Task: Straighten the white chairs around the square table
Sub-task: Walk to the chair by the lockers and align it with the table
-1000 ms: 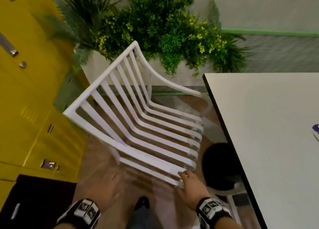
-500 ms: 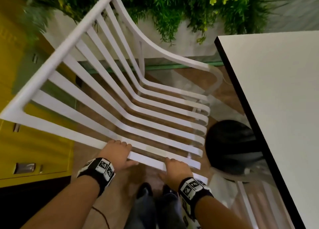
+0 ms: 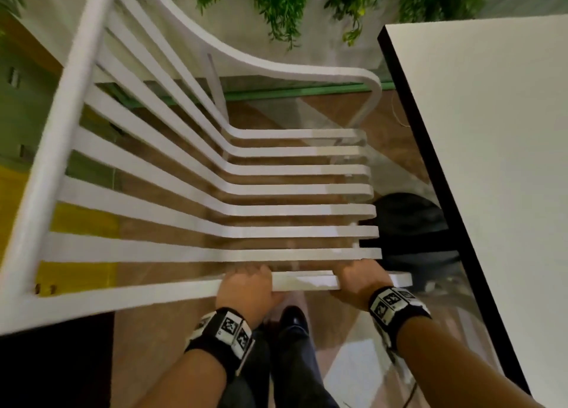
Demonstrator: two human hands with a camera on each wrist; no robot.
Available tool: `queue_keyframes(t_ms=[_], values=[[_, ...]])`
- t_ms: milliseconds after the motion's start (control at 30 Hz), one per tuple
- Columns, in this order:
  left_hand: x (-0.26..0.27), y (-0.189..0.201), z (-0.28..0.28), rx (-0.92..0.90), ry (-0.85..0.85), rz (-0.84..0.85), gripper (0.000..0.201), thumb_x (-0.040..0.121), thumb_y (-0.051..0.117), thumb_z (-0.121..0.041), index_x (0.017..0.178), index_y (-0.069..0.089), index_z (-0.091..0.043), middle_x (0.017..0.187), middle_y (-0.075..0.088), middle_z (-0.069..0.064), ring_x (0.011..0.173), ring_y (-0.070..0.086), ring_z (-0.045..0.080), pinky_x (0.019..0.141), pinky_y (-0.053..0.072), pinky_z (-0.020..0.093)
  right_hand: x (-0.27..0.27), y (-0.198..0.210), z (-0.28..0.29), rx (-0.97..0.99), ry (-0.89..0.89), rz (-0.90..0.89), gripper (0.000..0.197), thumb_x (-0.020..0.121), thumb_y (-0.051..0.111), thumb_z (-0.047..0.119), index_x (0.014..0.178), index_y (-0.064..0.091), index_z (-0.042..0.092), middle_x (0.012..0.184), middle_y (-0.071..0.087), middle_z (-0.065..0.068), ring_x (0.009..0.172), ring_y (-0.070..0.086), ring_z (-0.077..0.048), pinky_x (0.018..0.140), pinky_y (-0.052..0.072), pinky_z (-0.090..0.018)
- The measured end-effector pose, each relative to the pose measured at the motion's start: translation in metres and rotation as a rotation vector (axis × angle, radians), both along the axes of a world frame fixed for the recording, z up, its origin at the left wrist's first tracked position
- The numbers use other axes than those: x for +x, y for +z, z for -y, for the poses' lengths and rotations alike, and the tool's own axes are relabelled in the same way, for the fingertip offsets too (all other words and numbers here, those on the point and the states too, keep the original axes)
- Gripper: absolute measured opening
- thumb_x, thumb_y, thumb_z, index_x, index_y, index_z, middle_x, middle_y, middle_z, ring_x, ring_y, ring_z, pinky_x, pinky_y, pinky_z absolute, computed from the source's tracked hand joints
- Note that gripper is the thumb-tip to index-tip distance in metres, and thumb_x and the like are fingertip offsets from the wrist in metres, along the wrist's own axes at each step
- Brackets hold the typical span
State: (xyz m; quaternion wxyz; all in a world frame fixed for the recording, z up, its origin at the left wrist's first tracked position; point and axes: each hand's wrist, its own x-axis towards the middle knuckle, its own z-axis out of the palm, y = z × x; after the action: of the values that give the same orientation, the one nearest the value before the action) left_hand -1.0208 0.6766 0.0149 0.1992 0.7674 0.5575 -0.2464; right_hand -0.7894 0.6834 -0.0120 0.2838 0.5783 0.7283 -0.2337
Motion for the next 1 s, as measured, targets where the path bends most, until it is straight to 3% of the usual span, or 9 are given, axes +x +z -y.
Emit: queue_keyframes(t_ms=[167,333,400,533,633,700,767,866,1000], values=[[0.005,0.01,0.011,-0.037,0.063,0.073,0.057,0.089,0.04,-0.061,0.125,0.044,-0.018,0.127,0.055,0.007,0.115,0.049,0.026,0.1,0.037,0.04,0.005,-0.002,0.012,-0.007,-0.093,-0.052,0.026,0.09,0.049,0.048,0.1,0.055,0.025,0.095,0.064,0.0,0.079,0.057,-0.017,0.076,0.05,-0.032],[-0.025,0.078,0.003,0.171,0.192,0.304,0.06,0.09,0.04,-0.058,0.139,0.035,-0.023,0.144,0.041,0.0,0.134,0.033,0.02,0.114,0.026,0.04,-0.011,0.019,0.02,0.046,-0.191,-0.107,0.033,0.088,0.049,0.051,0.11,0.052,0.027,0.107,0.061,-0.001,0.09,0.055,-0.019,0.077,0.042,-0.034],[-0.045,0.111,-0.003,0.347,0.262,0.33,0.055,0.091,0.041,-0.055,0.135,0.041,-0.022,0.139,0.047,0.001,0.131,0.037,0.02,0.11,0.031,0.039,-0.023,0.028,0.02,0.084,-0.143,-0.141,0.044,0.086,0.051,0.054,0.12,0.047,0.025,0.115,0.058,-0.002,0.102,0.055,-0.023,0.088,0.044,-0.039],[-0.088,0.161,-0.009,0.651,0.31,0.277,0.044,0.089,0.051,-0.045,0.125,0.049,-0.019,0.13,0.054,0.006,0.125,0.043,0.024,0.103,0.04,0.045,-0.057,0.044,0.023,0.087,-0.065,-0.247,0.042,0.09,0.053,0.041,0.127,0.042,0.023,0.121,0.056,-0.004,0.107,0.053,-0.024,0.091,0.046,-0.039],[-0.114,0.184,-0.013,0.761,0.428,0.184,0.044,0.088,0.057,-0.036,0.126,0.049,-0.015,0.132,0.051,0.011,0.127,0.041,0.03,0.098,0.041,0.052,-0.08,0.047,0.025,0.075,-0.014,-0.275,0.044,0.09,0.056,0.025,0.131,0.039,0.022,0.126,0.053,-0.006,0.111,0.051,-0.025,0.093,0.046,-0.039],[-0.129,0.187,-0.012,0.721,0.54,0.102,0.053,0.087,0.058,-0.033,0.132,0.043,-0.012,0.137,0.045,0.017,0.126,0.04,0.037,0.094,0.043,0.055,-0.096,0.047,0.026,0.097,0.008,-0.258,0.045,0.088,0.059,0.021,0.129,0.04,0.023,0.124,0.054,-0.006,0.11,0.052,-0.025,0.092,0.047,-0.04],[-0.139,0.18,-0.009,0.595,0.634,0.045,0.066,0.089,0.057,-0.029,0.145,0.024,-0.015,0.141,0.038,0.022,0.116,0.047,0.04,0.084,0.048,0.054,-0.11,0.046,0.028,0.105,0.027,-0.225,0.044,0.087,0.061,0.02,0.127,0.041,0.023,0.123,0.054,-0.007,0.109,0.052,-0.027,0.091,0.047,-0.043],[-0.146,0.168,-0.002,0.519,0.655,0.0,0.076,0.094,0.046,-0.017,0.149,-0.005,-0.029,0.119,0.046,0.022,0.071,0.052,0.034,0.056,0.044,0.043,-0.121,0.047,0.026,0.078,0.06,-0.168,0.045,0.086,0.062,0.019,0.126,0.04,0.021,0.122,0.054,-0.01,0.109,0.053,-0.031,0.091,0.047,-0.05],[-0.145,0.166,-0.002,0.557,0.694,0.015,0.077,0.093,0.043,-0.011,0.148,-0.008,-0.034,0.102,0.047,0.023,0.061,0.041,0.029,0.052,0.036,0.039,-0.114,0.047,0.025,0.059,0.073,-0.146,0.041,0.09,0.059,0.023,0.125,0.038,0.017,0.117,0.058,-0.015,0.105,0.056,-0.034,0.088,0.049,-0.05]])
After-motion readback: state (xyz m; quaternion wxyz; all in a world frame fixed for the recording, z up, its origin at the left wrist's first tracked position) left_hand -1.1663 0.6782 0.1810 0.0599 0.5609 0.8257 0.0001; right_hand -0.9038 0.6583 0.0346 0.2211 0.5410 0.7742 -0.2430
